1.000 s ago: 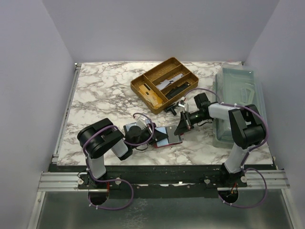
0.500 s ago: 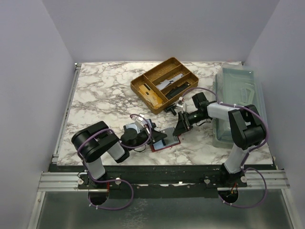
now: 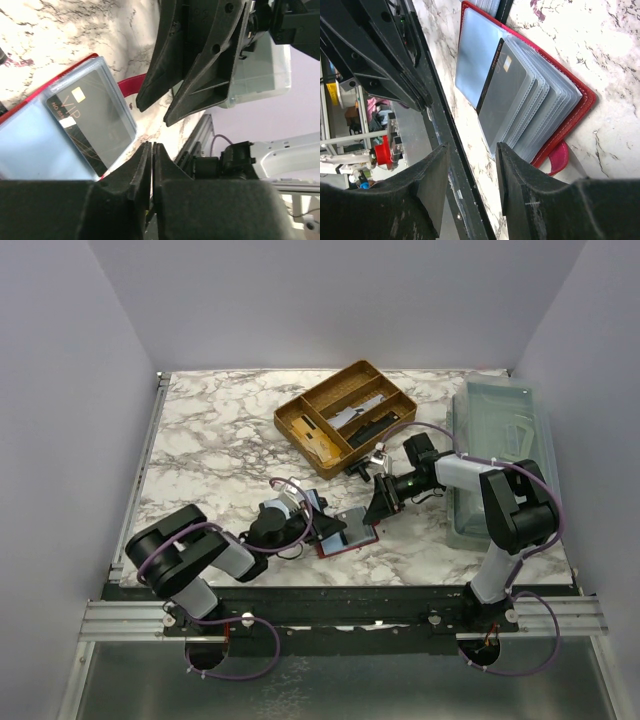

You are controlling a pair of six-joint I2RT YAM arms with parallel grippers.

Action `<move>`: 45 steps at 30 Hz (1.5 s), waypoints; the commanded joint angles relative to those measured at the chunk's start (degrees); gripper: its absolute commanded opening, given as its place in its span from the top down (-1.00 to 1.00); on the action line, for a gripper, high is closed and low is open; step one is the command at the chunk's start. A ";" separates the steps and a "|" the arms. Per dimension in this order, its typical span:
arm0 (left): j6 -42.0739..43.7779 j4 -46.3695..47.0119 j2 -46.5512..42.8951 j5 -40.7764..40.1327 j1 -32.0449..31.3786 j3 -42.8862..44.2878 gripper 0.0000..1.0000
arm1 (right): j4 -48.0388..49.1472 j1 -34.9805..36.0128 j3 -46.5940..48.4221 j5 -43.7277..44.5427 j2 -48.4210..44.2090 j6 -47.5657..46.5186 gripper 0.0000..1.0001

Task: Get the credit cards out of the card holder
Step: Remove the credit card from the card holder.

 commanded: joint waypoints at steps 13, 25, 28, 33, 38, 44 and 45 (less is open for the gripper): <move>1.31 -25.56 -4.60 -6.84 -1.55 5.63 0.07 | 2.95 4.74 1.76 14.17 1.58 2.30 0.89; -0.71 -26.44 -1.71 -10.95 -1.67 5.16 -0.01 | 2.21 7.23 2.09 20.81 5.79 3.51 0.91; -1.09 -26.36 -0.97 -10.86 -1.74 5.91 0.03 | 1.89 7.23 2.26 21.89 6.53 3.78 0.92; -1.90 -26.35 -0.58 -11.65 -1.74 6.30 0.06 | 1.77 7.22 2.33 23.04 7.08 4.34 0.92; -3.76 -25.76 -0.04 -12.27 -1.68 5.62 0.06 | 0.88 7.19 2.74 20.21 8.80 3.68 0.89; -4.67 -23.86 1.43 -12.65 -1.71 5.81 0.19 | 0.44 7.32 3.00 18.44 9.39 4.11 0.80; -4.67 -23.67 1.72 -12.70 -1.67 5.83 0.28 | 0.39 7.32 3.02 18.08 9.51 4.17 0.78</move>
